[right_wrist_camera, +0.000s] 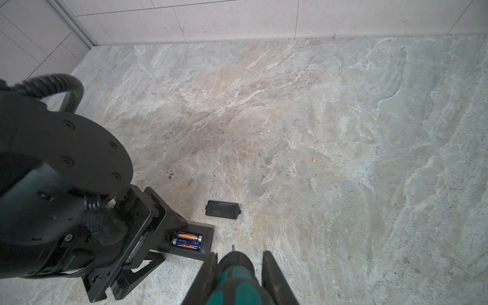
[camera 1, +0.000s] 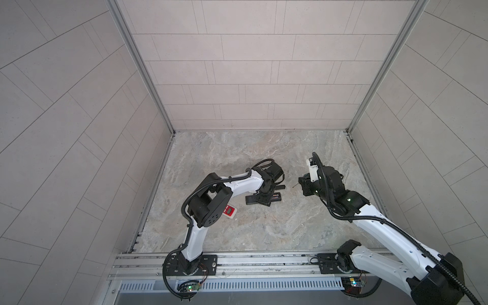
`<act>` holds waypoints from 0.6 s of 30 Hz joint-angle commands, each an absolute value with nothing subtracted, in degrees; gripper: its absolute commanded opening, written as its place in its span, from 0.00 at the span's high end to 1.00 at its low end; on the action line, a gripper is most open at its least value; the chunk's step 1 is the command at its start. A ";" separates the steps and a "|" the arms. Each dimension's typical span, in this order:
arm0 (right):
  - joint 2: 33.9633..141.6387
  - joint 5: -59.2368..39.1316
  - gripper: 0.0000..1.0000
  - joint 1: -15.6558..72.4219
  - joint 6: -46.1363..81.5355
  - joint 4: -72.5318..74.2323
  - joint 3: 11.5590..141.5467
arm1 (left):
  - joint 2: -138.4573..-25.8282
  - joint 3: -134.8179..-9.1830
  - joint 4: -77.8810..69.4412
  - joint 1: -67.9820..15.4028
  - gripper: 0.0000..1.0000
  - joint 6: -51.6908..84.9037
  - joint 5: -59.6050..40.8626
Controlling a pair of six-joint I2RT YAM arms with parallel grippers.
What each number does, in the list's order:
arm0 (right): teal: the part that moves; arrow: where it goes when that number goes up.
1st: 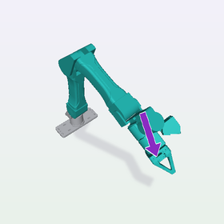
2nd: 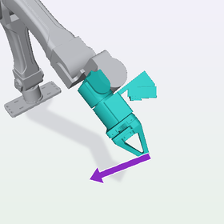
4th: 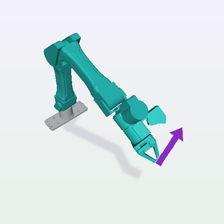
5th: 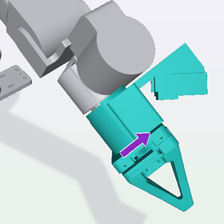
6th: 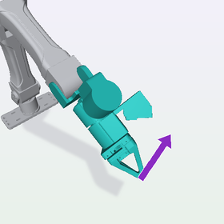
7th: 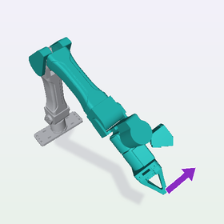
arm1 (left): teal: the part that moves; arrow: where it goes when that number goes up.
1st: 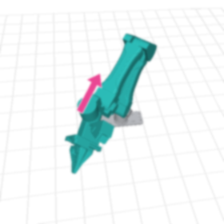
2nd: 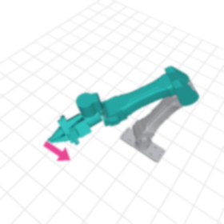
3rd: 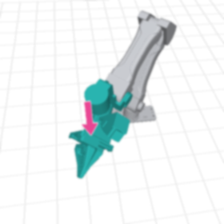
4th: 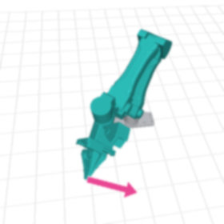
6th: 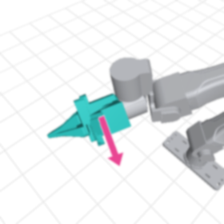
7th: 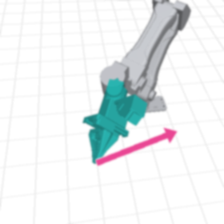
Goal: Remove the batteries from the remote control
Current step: 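Lift and tilt the remote with the left gripper while the right gripper withdraws the screwdriver, then bring the screwdriver tip to the battery compartment with the right gripper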
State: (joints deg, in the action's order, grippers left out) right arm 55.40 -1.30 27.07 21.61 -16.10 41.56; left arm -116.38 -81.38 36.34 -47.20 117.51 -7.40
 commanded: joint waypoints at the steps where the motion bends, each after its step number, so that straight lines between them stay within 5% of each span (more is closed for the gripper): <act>1: 55.24 -1.49 0.99 26.76 22.17 -14.69 41.98 | -118.82 -81.16 41.01 -46.59 0.39 117.89 -4.56; 8: 54.46 -1.50 0.99 26.61 24.56 -13.20 39.58 | -118.89 -84.93 46.74 -45.98 0.52 110.50 -1.38; 18: 51.20 -1.38 0.98 26.72 27.75 -11.45 35.81 | -120.70 -90.47 55.31 -45.18 0.51 98.74 1.87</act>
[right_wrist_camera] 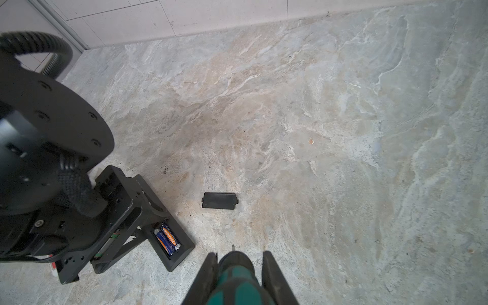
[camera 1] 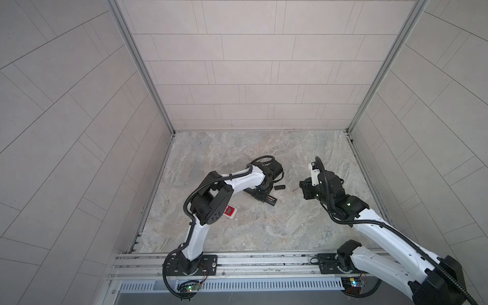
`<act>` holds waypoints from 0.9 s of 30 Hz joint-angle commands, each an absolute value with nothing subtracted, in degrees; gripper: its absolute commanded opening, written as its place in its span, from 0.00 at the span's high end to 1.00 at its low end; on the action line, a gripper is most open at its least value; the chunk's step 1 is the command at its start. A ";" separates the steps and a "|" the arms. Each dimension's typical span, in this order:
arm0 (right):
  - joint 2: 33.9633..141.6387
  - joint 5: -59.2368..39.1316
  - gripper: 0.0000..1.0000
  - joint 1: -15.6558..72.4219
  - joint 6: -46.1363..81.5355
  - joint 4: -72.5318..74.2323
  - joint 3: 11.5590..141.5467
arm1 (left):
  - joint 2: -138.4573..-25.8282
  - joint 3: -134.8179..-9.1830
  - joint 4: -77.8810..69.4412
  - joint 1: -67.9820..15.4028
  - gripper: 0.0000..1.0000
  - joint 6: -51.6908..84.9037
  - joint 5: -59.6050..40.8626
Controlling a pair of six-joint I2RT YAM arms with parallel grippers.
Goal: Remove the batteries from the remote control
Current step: 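Bring the screwdriver tip to the battery compartment with the right gripper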
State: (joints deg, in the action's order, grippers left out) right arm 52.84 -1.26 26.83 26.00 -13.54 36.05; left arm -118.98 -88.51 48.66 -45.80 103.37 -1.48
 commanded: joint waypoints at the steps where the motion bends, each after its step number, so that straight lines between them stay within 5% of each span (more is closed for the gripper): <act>1: 50.99 -1.60 0.98 26.71 28.23 -10.95 35.77 | -121.01 -91.34 56.33 -45.07 0.50 97.40 2.10; 8: 51.15 -7.90 0.98 28.03 30.37 -3.81 31.87 | -122.44 -92.54 56.69 -44.59 0.38 90.34 0.61; 13: 51.29 -8.13 0.98 30.00 30.76 -0.65 30.88 | -120.81 -91.69 56.79 -44.25 0.06 91.14 0.51; 16: 51.65 -9.36 0.98 31.17 31.02 3.32 29.35 | -119.06 -90.34 53.84 -44.18 0.00 92.91 0.45; 21: 54.25 -11.00 0.98 33.26 29.93 8.15 27.82 | -117.62 -87.72 47.93 -44.20 0.01 97.80 -2.93; 27: 55.55 -12.10 0.99 33.64 26.49 8.28 27.67 | -117.12 -83.27 41.87 -44.29 0.16 103.52 -8.09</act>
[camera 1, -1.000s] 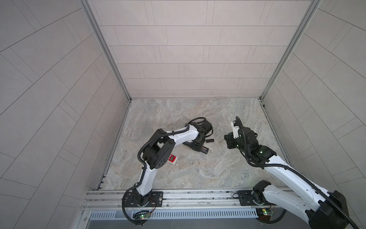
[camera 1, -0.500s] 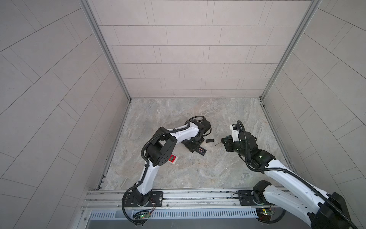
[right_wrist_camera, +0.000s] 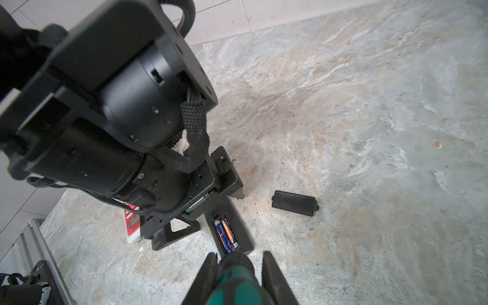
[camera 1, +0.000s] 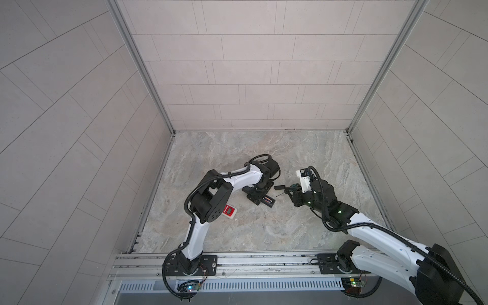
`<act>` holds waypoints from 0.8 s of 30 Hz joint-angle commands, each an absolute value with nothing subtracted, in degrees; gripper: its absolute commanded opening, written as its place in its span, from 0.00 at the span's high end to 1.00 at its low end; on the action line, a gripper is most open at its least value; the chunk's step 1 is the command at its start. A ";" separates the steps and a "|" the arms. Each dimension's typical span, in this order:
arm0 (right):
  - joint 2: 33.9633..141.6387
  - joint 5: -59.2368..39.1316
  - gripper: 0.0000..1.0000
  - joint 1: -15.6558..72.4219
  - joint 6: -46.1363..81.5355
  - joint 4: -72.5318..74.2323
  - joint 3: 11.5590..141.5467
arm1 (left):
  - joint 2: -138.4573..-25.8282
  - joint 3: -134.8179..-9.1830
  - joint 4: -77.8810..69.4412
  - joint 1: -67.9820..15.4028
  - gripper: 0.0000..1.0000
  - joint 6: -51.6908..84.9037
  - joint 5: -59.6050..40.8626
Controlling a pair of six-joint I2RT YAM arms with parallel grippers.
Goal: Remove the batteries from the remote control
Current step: 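Bring the screwdriver tip to the battery compartment with the right gripper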
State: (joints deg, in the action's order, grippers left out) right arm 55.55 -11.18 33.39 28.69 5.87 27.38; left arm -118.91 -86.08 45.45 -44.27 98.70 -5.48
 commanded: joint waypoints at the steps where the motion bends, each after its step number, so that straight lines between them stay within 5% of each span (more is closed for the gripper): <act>1: 55.77 -12.11 0.99 33.70 25.99 8.27 27.65 | -117.16 -82.50 40.56 -44.30 0.19 104.12 -8.70; 24: 65.04 -9.44 1.00 35.68 22.02 13.62 30.03 | -119.53 -80.38 36.64 -44.38 0.55 105.30 -12.65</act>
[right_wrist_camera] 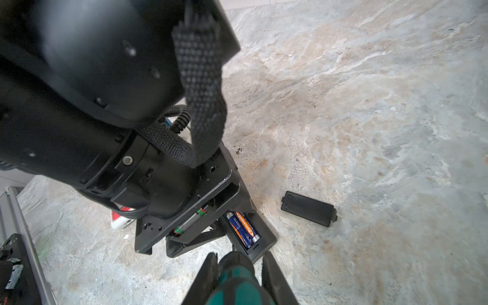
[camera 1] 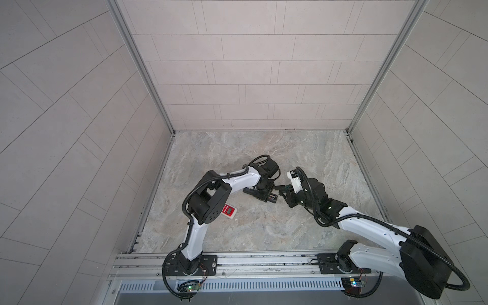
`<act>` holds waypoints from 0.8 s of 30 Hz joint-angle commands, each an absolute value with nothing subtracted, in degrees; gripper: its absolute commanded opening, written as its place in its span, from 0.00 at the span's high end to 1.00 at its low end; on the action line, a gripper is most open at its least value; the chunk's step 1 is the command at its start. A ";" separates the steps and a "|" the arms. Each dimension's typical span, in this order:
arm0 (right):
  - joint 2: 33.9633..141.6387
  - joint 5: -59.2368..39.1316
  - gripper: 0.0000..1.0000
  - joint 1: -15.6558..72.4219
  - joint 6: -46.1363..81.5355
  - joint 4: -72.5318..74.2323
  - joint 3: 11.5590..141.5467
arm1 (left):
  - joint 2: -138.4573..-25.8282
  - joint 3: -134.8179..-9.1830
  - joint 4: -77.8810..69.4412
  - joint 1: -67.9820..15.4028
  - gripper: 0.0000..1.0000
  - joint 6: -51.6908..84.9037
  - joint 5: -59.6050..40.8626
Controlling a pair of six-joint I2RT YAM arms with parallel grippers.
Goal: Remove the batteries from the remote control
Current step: 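Bring the screwdriver tip to the battery compartment with the right gripper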
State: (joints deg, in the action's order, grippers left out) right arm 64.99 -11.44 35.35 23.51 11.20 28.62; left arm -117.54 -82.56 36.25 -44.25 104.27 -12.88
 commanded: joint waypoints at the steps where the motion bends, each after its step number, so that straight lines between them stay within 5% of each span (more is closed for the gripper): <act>1: 65.12 -8.96 1.00 35.68 21.72 13.54 30.08 | -119.54 -80.27 36.80 -44.39 0.56 105.12 -12.72; 24: 70.57 -5.77 1.00 38.10 16.76 13.06 31.04 | -121.18 -80.51 37.51 -44.12 0.57 103.92 -14.41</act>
